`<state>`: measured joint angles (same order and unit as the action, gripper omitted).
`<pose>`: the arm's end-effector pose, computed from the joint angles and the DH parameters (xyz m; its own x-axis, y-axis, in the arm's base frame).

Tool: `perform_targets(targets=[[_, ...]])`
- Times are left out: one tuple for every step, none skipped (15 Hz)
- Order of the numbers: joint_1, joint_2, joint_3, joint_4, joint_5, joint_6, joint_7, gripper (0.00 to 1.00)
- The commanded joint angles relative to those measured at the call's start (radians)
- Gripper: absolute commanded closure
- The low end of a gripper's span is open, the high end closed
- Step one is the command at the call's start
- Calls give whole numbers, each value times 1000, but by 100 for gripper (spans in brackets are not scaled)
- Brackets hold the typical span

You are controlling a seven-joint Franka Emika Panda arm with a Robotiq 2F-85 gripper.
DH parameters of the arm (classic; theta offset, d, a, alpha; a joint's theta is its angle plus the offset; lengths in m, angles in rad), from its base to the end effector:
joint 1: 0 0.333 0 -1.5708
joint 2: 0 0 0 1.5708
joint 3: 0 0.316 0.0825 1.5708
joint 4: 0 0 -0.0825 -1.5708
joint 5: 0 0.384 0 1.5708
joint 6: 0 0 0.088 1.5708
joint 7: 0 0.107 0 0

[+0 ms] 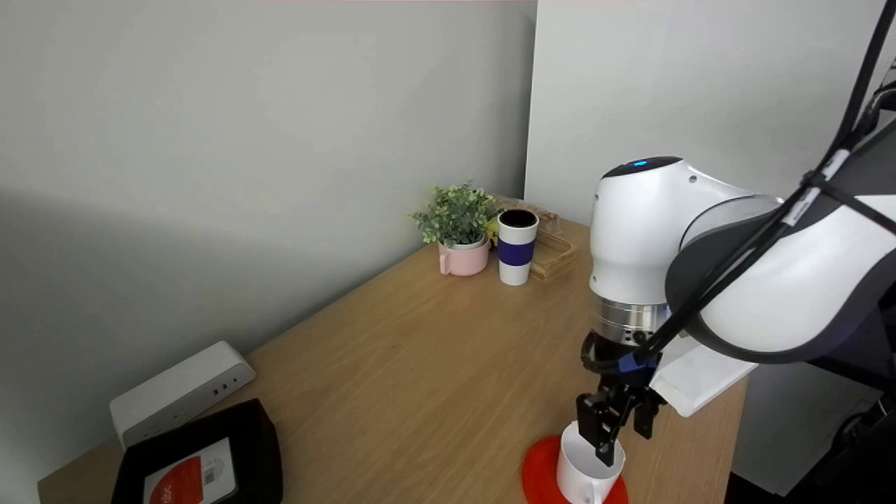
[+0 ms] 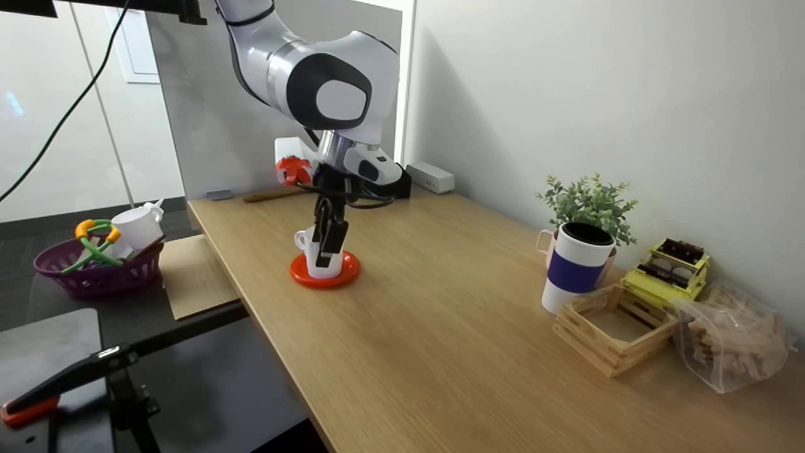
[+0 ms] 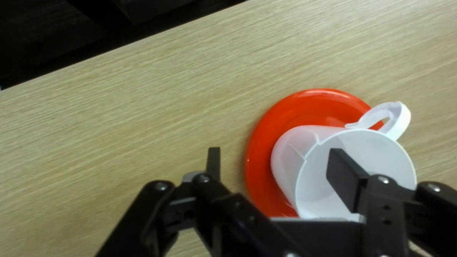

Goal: Put the mug directly on the table

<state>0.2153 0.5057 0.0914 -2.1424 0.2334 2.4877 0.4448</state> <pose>0.5240 0.1666 0.1517 0.9200 -0.3211 -0.2248 -0.3424 -0.9375 -0.0622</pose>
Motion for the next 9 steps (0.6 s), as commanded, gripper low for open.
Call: perform_targets(targets=[[-8, 26, -3, 45, 0, -52, -15, 54], [-7, 29, -4, 51, 0, -58, -14, 62], [-7, 30, -4, 53, 0, -63, -14, 69], [-7, 32, -4, 57, 0, -64, -15, 77], [-7, 33, -5, 60, -1, -67, -14, 83], [-6, 36, -5, 64, -2, -69, -14, 90], [-6, 39, -6, 68, -2, -71, -15, 96], [-4, 38, -7, 69, -4, -72, -11, 99], [-1, 36, -9, 70, -8, -72, -7, 100]])
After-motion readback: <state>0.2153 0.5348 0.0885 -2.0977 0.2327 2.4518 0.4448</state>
